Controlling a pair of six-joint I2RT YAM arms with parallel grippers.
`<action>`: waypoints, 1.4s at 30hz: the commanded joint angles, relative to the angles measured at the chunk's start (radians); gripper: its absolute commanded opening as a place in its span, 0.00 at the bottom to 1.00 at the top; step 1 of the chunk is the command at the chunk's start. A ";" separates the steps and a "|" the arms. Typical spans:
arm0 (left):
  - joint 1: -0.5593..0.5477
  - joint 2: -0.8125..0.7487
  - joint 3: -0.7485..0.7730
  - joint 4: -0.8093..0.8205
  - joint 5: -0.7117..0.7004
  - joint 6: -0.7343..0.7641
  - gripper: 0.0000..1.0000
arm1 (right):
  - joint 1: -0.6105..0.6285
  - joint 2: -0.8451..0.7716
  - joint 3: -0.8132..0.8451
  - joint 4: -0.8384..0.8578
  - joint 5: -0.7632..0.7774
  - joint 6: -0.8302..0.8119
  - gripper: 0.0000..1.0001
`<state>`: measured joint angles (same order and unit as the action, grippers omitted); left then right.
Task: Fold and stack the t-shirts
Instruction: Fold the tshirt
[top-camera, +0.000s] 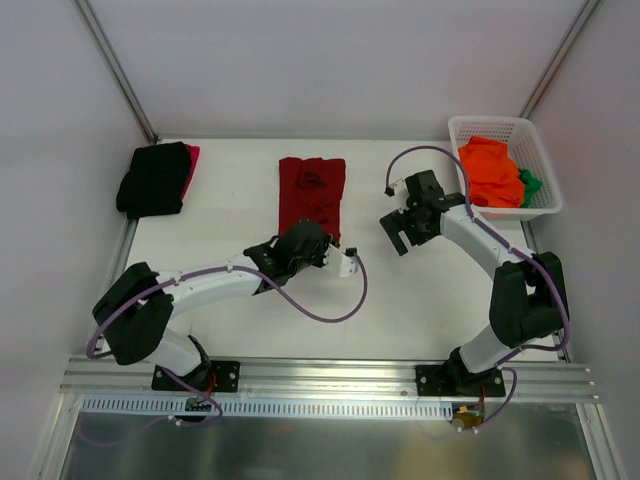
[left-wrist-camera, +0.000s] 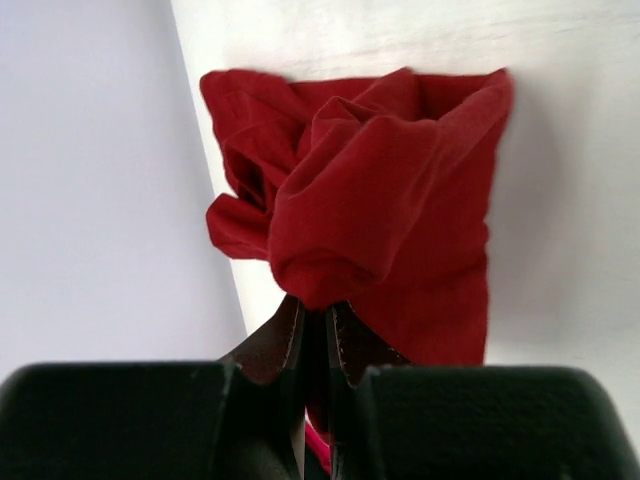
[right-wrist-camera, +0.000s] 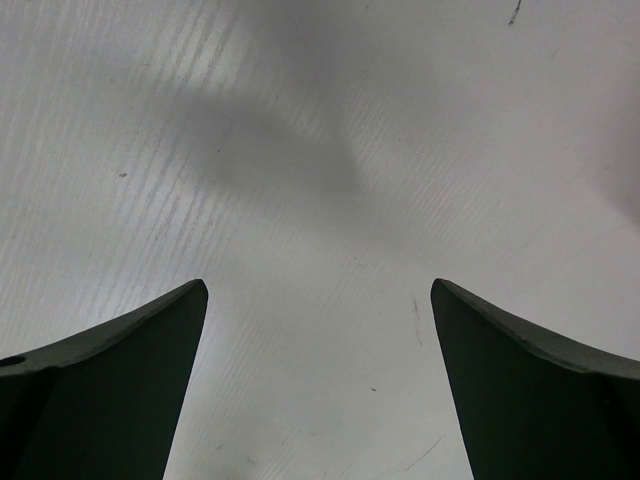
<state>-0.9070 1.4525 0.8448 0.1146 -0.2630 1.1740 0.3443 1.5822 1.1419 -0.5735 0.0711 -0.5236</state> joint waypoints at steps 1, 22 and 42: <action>0.063 0.046 0.091 0.029 0.059 0.073 0.00 | -0.008 -0.004 0.019 -0.012 -0.004 0.013 0.99; 0.299 0.419 0.585 0.129 0.205 0.176 0.00 | -0.021 -0.001 0.016 -0.014 -0.008 0.008 0.99; 0.399 0.712 0.873 0.037 0.260 0.159 0.00 | -0.037 -0.002 0.018 -0.020 -0.036 0.016 0.99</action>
<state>-0.5213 2.1426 1.6634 0.1402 -0.0341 1.3277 0.3134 1.5822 1.1419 -0.5777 0.0502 -0.5236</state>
